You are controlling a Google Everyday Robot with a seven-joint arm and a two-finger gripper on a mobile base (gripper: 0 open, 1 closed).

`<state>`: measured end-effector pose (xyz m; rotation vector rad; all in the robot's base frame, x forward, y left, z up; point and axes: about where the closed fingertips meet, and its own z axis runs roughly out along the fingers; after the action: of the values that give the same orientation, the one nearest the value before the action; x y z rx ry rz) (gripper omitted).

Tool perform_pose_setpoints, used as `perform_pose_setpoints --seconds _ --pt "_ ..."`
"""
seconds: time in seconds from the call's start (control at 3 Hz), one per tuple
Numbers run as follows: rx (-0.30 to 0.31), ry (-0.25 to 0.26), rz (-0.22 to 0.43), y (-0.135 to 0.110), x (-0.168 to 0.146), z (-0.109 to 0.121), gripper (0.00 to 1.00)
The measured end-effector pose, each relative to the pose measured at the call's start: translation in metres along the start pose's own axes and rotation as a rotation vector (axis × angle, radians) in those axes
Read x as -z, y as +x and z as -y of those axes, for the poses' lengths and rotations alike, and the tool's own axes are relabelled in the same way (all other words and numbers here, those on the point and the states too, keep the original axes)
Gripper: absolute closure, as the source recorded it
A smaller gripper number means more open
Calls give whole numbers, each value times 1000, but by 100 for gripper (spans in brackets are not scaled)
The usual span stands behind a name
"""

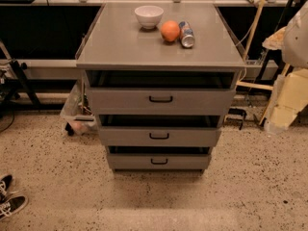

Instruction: Open middle drawer

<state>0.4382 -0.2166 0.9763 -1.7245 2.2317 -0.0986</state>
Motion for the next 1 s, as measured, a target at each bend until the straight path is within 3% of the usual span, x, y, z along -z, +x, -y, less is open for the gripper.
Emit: perform_pose_setpoints --seconds 0.33,0.67,1.0 --pt "0 0 0 0 0 0 0" --pt "-1 -36 25 -6 -19 -1 0" --pt "-36 -146 80 -30 -91 -9 0"
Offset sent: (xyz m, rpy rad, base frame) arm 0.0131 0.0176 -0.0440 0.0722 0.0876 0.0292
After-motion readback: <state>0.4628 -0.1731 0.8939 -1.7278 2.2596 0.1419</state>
